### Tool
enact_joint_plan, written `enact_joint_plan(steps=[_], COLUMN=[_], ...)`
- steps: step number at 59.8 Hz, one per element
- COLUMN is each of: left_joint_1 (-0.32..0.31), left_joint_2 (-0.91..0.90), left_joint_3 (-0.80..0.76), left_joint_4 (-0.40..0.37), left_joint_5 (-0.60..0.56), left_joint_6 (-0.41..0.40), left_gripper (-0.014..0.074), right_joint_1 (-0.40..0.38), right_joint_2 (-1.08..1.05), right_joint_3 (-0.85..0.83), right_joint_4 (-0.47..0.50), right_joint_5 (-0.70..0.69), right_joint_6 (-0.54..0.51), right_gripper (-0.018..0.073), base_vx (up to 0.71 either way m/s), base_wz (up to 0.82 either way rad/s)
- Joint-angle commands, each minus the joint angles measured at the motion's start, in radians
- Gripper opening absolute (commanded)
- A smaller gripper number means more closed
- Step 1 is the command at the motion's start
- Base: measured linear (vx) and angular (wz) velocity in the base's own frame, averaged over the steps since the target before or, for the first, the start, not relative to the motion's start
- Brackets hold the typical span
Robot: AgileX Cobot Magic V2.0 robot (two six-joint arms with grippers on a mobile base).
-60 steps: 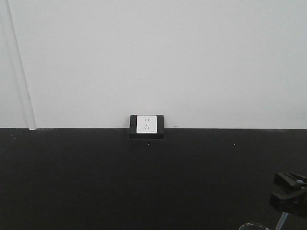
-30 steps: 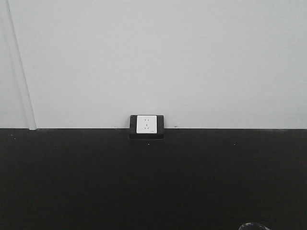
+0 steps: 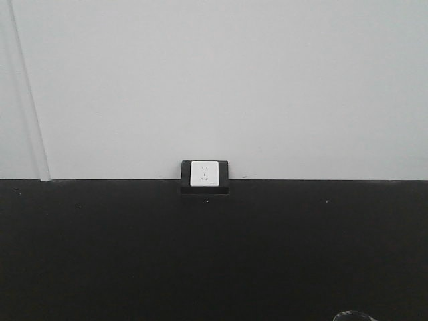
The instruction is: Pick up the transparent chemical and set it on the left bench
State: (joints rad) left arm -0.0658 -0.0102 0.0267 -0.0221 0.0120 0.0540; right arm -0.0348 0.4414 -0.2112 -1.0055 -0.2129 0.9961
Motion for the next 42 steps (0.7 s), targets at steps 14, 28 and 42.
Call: enact_joint_plan(steps=[14,28,42], left_joint_1=[-0.002,-0.002,-0.002], left_joint_2=[-0.019,-0.019,-0.019], left_joint_3=[0.016,0.016,0.016], left_joint_4=[-0.001,-0.001,-0.001], left_joint_5=[-0.078,-0.078,-0.078], left_joint_6=[-0.008,-0.008,-0.008], left_gripper=[-0.0003,-0.0003,-0.0003], right_joint_1=[-0.005,-0.005,-0.005], right_joint_2=[0.003,0.003,0.003], right_joint_3=[-0.03,-0.03,-0.03], right_joint_4=[0.008,0.008,0.008], right_joint_5=[-0.037,-0.037,-0.037], right_joint_6=[-0.001,-0.001,-0.001], right_gripper=[-0.0001,-0.0001,-0.0001], base_vx=[0.0,0.0,0.0], base_wz=[0.0,0.0,-0.01])
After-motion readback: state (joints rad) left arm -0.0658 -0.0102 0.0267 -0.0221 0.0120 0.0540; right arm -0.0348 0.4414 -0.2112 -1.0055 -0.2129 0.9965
